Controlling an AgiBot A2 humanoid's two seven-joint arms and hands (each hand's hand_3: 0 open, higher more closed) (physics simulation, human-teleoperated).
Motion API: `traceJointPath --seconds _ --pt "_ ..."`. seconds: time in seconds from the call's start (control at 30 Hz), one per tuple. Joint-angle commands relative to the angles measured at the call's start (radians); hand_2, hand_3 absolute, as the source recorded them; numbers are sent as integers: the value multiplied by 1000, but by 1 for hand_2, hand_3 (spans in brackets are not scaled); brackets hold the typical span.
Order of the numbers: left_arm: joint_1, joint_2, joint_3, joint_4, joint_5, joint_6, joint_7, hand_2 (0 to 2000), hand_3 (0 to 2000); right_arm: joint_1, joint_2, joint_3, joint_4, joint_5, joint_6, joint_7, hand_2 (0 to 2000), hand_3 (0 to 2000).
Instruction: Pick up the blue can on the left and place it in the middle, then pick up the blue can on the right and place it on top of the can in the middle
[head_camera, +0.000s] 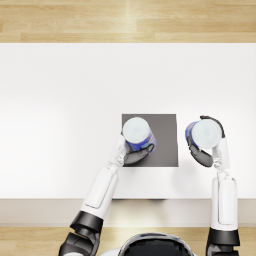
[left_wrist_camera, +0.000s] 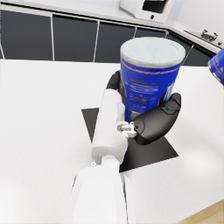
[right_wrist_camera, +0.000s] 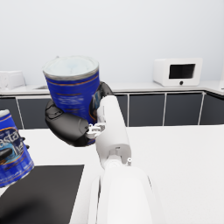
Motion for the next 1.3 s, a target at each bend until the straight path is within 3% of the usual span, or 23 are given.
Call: traceJointPath --seconds 0.03,0.1,0.13,0.17,0.27,0.3,0.33,0.37,0.4,0.47,0.5,0.63,0.73,0.77,0.83,0.9,1.03,1.1,1.2,1.3 --pt "41 24 38 105 -1 -10 -28 2000 1520 12 -2 3 33 0 -3 -1 2000 1520" --pt "44 32 57 143 -2 -23 -66 2000 1520 16 -5 8 55 0 -5 -2 2000 1520" --pt "115 -65 283 154 -2 -28 -77 2000 1520 21 -6 10 60 0 -3 -4 2000 1520" --pt "68 15 120 185 -3 -30 -87 2000 1520 27 -8 19 67 0 -4 -3 2000 1520" --pt "75 28 129 243 -2 -43 -99 2000 1520 46 -14 35 83 0 -8 -3 2000 1520" --pt "132 -37 307 255 -2 -50 -101 2000 1520 53 -16 40 89 0 -5 -3 2000 1520" --pt "92 19 160 266 -3 -54 -103 2000 1520 54 -17 42 97 0 -4 -3 2000 1520" --pt "91 21 155 266 -2 -65 -108 639 1193 54 -19 41 97 0 -6 -3 2000 1520" --pt "88 22 157 266 -2 -76 -121 0 867 53 -20 50 104 0 -8 -3 2000 1520" --pt "83 25 152 268 -2 -91 -141 0 213 55 -23 62 113 0 -8 -2 2000 1520" --pt "79 26 153 263 -3 -102 -149 0 0 66 -27 75 113 0 -5 -2 2000 1520" --pt "59 25 120 232 -3 -81 -162 0 0 108 -46 141 124 0 -3 -2 2000 1520" --pt "-3 -3 92 108 -3 -36 -129 0 0 119 -57 190 147 0 -1 -2 2000 1520" --pt "-39 -20 68 34 -3 -19 -103 0 0 124 -62 202 146 0 1 -2 2000 1520" --pt "-122 -59 7 -123 -3 24 31 0 0 133 -70 232 143 0 -3 -2 2000 1520" --pt "-205 -92 -70 -263 -3 50 100 0 0 146 -82 263 132 0 1 -2 2000 1520" --pt "-341 -135 -211 -461 -4 72 153 0 0 172 -106 313 104 0 5 -3 2000 1520" --pt "-381 -143 -263 -528 -4 77 162 0 0 176 -112 324 94 0 50 -3 2000 1520" --pt "-408 -140 -349 -585 -4 80 168 0 0 186 -125 349 72 0 -243 -100 2000 1520" --pt "-415 -135 -392 -589 -4 82 171 0 0 191 -134 362 35 0 -377 -140 2000 1520"
